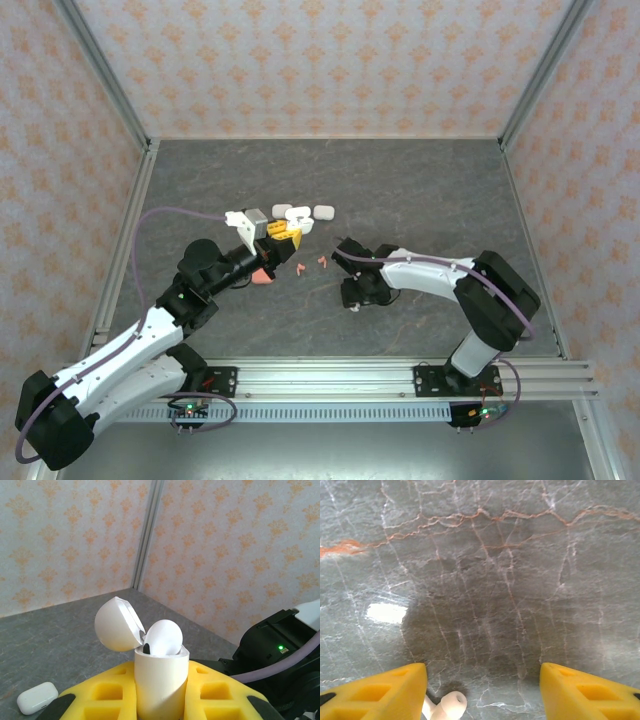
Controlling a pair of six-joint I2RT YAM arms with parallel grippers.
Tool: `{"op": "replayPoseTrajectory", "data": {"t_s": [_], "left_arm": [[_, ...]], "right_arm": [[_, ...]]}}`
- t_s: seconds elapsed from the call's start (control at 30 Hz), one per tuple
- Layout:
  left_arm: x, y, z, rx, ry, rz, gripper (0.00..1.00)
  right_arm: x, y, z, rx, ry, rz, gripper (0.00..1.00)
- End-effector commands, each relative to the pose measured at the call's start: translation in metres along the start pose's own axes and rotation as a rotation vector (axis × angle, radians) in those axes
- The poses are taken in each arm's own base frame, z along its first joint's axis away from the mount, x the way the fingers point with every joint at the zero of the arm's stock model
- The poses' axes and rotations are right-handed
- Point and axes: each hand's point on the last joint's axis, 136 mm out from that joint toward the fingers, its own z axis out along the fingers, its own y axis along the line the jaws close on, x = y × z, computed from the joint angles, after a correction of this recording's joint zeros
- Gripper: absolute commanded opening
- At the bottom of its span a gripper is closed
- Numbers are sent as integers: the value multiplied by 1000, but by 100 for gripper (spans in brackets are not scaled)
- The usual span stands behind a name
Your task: Insert wireless bluetooth earbuds into charging case
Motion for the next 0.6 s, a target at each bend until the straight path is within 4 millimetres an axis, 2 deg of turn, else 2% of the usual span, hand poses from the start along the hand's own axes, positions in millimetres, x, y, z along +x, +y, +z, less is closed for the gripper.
{"op": "replayPoseTrajectory", "data": {"t_s": [0.0, 0.57], "left_arm": [[-10, -4, 0, 10, -31, 21, 0], [-6, -2, 0, 4, -24, 15, 0]], "right_arm": [[17, 4, 4, -9, 64, -25, 61], [44, -8, -2, 42, 146, -80, 57]]}}
